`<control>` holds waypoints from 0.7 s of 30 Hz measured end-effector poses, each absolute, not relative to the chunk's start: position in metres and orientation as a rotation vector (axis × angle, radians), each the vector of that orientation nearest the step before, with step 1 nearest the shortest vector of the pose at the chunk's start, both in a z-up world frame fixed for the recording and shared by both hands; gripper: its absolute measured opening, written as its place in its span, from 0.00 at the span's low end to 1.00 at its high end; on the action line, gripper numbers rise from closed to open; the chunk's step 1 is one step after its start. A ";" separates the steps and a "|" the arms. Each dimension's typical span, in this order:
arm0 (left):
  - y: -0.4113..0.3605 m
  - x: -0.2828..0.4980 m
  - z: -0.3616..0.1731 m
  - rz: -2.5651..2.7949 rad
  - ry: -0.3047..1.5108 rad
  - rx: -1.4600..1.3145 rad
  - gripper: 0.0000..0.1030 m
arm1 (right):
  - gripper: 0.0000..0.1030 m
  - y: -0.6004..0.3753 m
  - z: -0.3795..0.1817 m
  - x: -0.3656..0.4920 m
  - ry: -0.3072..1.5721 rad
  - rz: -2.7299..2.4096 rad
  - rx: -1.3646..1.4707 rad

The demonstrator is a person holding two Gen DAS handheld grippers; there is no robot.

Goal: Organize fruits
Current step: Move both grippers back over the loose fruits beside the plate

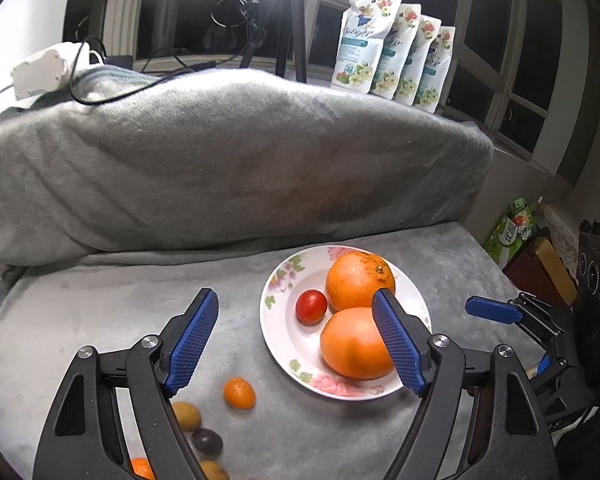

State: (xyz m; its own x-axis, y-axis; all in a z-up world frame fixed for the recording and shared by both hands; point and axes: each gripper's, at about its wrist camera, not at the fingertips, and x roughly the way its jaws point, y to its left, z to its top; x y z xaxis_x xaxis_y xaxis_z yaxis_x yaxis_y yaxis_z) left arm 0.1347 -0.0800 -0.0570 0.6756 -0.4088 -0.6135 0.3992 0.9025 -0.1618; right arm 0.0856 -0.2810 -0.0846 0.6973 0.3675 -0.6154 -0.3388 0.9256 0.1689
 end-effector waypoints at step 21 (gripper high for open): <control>-0.003 0.090 -0.049 -0.317 0.625 -0.064 0.77 | 0.88 -0.241 -0.071 0.069 0.615 0.516 0.038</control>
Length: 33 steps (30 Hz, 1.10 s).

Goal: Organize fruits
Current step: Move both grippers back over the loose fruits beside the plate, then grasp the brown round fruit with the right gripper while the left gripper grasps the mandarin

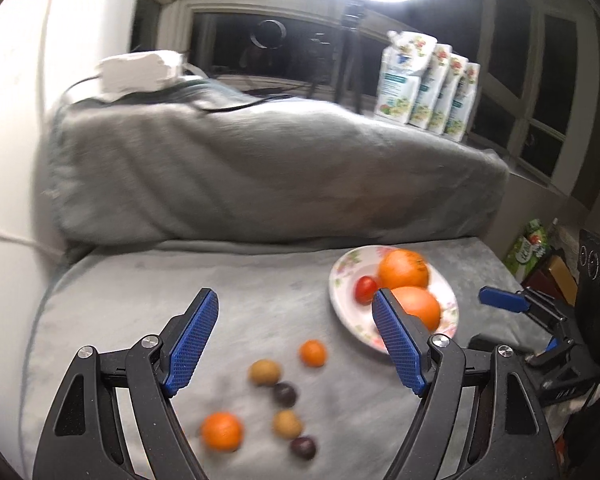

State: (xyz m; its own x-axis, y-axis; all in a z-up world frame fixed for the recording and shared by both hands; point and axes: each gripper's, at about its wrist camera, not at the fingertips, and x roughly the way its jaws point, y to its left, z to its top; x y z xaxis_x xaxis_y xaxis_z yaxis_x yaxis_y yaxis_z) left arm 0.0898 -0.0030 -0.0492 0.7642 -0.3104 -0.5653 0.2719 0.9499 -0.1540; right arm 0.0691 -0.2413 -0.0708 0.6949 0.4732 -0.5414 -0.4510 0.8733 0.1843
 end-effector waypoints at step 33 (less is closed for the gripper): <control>0.072 0.042 -0.122 -0.237 0.760 -0.214 0.64 | 0.46 -0.132 -0.119 0.132 0.947 0.781 0.135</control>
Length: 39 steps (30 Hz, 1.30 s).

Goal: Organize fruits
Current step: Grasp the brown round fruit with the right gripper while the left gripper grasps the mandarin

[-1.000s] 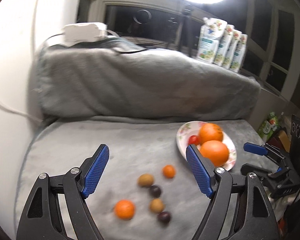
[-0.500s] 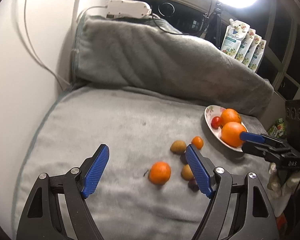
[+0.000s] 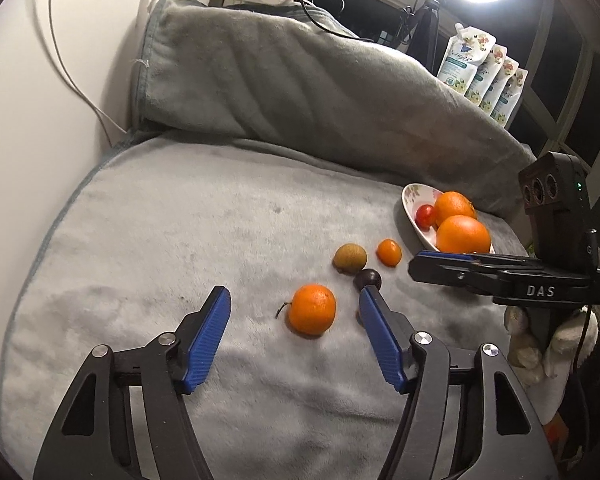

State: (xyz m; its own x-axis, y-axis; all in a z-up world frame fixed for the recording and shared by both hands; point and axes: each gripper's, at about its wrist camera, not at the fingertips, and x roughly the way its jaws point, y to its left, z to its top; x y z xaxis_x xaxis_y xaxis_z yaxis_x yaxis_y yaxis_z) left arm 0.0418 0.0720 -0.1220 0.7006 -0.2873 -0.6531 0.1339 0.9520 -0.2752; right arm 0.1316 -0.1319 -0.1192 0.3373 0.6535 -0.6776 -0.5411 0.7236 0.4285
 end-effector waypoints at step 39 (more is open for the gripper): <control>0.056 0.070 -0.154 -0.313 0.868 -0.205 0.28 | 0.26 -0.097 -0.156 0.127 1.115 0.793 0.119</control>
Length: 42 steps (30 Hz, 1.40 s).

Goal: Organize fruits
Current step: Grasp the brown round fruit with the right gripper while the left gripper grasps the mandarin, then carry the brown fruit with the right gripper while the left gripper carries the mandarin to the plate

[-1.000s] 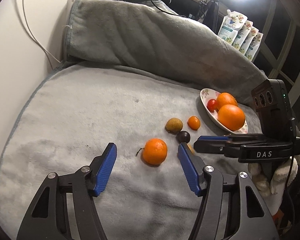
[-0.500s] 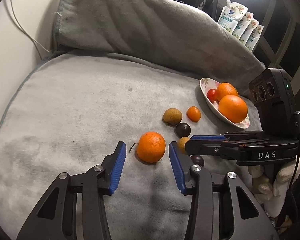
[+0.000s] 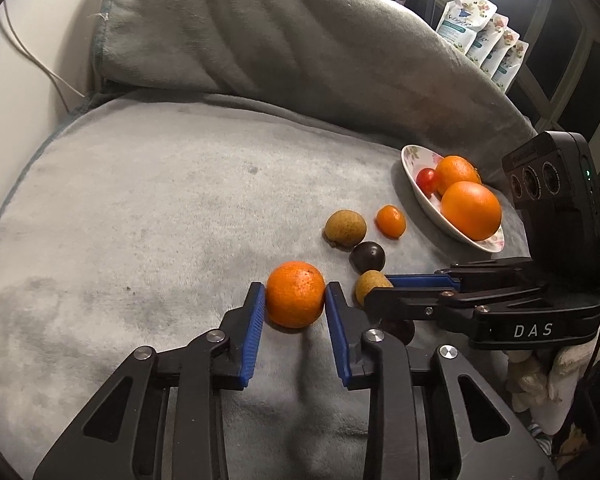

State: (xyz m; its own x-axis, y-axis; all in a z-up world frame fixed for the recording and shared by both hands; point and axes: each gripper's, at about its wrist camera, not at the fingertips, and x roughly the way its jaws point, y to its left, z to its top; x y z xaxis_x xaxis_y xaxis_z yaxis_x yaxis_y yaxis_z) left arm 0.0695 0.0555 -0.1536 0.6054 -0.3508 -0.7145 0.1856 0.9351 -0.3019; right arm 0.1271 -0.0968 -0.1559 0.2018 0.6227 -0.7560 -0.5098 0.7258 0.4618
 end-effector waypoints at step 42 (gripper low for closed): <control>0.018 0.066 -0.097 -0.381 0.726 -0.197 0.27 | 0.25 -0.209 -0.090 0.100 0.853 0.655 0.205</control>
State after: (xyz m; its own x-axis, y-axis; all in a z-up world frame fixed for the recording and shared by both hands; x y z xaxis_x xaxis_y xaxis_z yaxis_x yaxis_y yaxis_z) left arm 0.0662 0.0183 -0.0973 0.6836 -0.4046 -0.6075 0.2701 0.9134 -0.3044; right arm 0.1003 -0.2094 -0.0901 0.4767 0.6110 -0.6320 -0.4530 0.7869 0.4191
